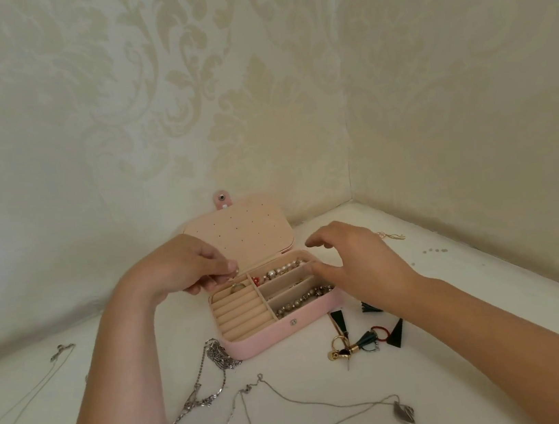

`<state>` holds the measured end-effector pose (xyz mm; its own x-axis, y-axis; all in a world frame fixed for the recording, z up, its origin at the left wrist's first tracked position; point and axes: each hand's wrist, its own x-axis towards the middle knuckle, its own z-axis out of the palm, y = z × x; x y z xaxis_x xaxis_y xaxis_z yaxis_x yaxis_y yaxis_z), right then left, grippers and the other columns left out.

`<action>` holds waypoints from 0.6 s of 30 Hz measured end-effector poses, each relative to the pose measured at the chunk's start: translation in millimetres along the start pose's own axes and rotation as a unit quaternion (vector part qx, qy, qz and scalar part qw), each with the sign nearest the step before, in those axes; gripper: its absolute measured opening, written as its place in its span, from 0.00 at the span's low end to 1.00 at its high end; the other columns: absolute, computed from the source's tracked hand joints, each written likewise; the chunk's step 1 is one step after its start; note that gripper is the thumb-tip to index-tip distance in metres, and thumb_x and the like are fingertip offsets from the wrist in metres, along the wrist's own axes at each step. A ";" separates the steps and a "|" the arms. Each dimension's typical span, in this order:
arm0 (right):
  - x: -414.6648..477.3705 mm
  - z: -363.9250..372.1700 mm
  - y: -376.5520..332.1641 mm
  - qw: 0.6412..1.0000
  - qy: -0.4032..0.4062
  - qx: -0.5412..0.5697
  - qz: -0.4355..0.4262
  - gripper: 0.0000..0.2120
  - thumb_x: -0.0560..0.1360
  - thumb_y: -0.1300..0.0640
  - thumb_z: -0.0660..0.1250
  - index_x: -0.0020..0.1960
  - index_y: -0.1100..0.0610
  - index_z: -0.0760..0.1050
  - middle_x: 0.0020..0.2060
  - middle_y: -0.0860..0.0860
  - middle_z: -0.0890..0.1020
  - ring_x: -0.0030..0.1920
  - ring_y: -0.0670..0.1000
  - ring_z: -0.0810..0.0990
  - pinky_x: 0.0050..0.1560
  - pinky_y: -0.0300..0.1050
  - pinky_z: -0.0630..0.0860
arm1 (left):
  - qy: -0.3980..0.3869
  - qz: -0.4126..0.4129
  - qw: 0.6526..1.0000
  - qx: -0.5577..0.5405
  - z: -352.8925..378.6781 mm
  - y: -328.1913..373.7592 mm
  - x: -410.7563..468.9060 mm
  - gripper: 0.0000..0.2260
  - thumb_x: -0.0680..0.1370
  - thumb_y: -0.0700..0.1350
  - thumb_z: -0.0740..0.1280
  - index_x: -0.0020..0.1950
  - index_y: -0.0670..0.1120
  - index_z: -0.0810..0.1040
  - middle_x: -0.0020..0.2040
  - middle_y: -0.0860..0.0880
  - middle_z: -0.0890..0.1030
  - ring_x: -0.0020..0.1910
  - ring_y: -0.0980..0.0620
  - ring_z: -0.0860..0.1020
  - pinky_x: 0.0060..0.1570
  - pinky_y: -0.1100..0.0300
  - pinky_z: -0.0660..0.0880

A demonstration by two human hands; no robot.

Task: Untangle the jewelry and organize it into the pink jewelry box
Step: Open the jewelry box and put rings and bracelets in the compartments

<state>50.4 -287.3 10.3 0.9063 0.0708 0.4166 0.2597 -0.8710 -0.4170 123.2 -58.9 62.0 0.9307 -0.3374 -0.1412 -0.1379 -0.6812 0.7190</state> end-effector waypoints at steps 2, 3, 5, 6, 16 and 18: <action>0.0 2.8 4.5 0.998 -0.053 -0.007 0.036 0.20 0.76 0.46 0.64 0.66 0.50 0.70 0.61 0.46 0.74 0.59 0.46 0.73 0.54 0.38 0.68 | -0.004 -0.017 1.000 0.011 -4.7 -7.3 0.2 0.06 0.74 0.42 0.70 0.41 0.40 0.83 0.31 0.50 0.78 0.23 0.60 0.70 0.24 0.69 0.66; 0.0 3.9 5.5 0.996 -0.073 -0.004 0.049 0.21 0.75 0.45 0.65 0.66 0.50 0.70 0.61 0.47 0.74 0.59 0.47 0.73 0.54 0.39 0.69 | -0.012 -0.021 1.000 0.014 -6.7 -9.7 -0.4 0.06 0.75 0.42 0.70 0.42 0.40 0.83 0.31 0.51 0.77 0.24 0.60 0.70 0.24 0.69 0.66; 0.4 5.4 5.8 0.994 -0.091 0.007 0.057 0.20 0.75 0.46 0.65 0.65 0.51 0.70 0.59 0.48 0.75 0.56 0.47 0.75 0.51 0.40 0.70 | -0.035 -0.028 0.999 0.021 -9.5 -13.8 -1.8 0.05 0.75 0.42 0.69 0.43 0.41 0.83 0.30 0.54 0.76 0.25 0.60 0.69 0.25 0.69 0.65; 0.6 5.9 5.7 0.994 -0.094 0.008 0.055 0.20 0.75 0.47 0.65 0.65 0.51 0.71 0.58 0.48 0.76 0.55 0.47 0.75 0.51 0.40 0.70 | -0.048 -0.032 0.998 0.026 -10.3 -15.2 -2.4 0.05 0.76 0.42 0.69 0.43 0.42 0.83 0.29 0.56 0.75 0.25 0.59 0.68 0.26 0.69 0.65; 0.5 6.7 4.6 0.995 -0.091 -0.008 0.034 0.17 0.78 0.49 0.63 0.64 0.52 0.71 0.57 0.49 0.77 0.52 0.48 0.75 0.47 0.39 0.69 | -0.078 -0.014 0.996 0.044 -9.1 -18.4 -1.4 0.04 0.75 0.42 0.69 0.43 0.43 0.84 0.24 0.58 0.68 0.24 0.59 0.62 0.26 0.71 0.60; 0.6 6.9 4.4 0.995 -0.090 -0.009 0.032 0.16 0.78 0.50 0.62 0.64 0.52 0.71 0.57 0.49 0.77 0.53 0.48 0.75 0.48 0.39 0.70 | -0.084 -0.004 0.996 0.037 -9.3 -18.2 -1.1 0.05 0.76 0.41 0.69 0.43 0.43 0.84 0.25 0.58 0.67 0.23 0.60 0.62 0.25 0.71 0.60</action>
<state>54.4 -287.7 3.1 0.9664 0.0985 0.2375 0.1943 -0.8848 -0.4235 127.8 -40.0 55.4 0.8633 -0.4312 -0.2624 -0.1610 -0.7280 0.6664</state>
